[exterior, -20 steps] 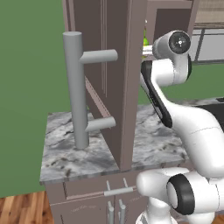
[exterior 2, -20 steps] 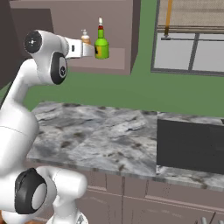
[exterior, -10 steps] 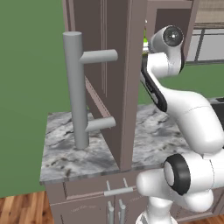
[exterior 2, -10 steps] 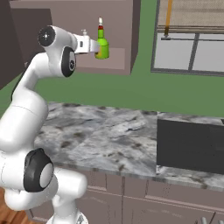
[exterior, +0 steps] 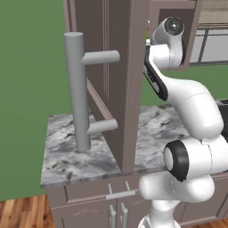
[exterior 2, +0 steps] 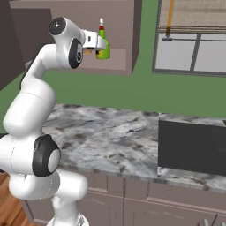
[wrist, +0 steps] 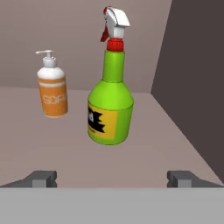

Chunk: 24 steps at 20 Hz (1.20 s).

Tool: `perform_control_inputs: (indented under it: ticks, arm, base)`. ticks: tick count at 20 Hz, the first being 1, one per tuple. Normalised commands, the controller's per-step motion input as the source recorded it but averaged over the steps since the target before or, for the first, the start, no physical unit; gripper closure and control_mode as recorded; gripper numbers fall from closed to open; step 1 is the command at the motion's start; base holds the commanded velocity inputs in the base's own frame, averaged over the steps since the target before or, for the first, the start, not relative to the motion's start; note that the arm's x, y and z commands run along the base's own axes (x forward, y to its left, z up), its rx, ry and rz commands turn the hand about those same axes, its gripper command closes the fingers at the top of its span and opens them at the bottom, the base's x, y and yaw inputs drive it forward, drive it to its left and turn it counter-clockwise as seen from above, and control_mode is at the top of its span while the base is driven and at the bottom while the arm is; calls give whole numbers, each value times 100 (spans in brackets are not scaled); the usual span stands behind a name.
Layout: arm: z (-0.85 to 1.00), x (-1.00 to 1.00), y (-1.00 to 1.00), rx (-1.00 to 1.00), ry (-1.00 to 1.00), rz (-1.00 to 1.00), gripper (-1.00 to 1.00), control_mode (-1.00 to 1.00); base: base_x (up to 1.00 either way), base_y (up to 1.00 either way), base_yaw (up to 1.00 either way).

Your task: Locate and retrieve the soap dispenser and spray from the cabinet. Place them next to the sink.

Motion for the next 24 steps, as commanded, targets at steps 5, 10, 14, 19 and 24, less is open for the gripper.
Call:
perform_control_inputs:
  ticks: [5, 10, 14, 19, 24]
  arm:
    - [-3, 19, -5, 0, -1, 0, -100, -100]
    - [-13, 11, 0, 1, -5, 0, -100, -100]
    - [-17, 16, -1, 0, -4, 0, -100, -100]
    - [-12, 19, -1, 0, -4, -1, -100, -100]
    - [0, 20, -1, 0, 0, -1, -100, -100]
  base:
    - [0, 0, 0]
    - [0, 0, 0]
    - [0, 0, 0]
    - [0, 0, 0]
    - [0, 0, 0]
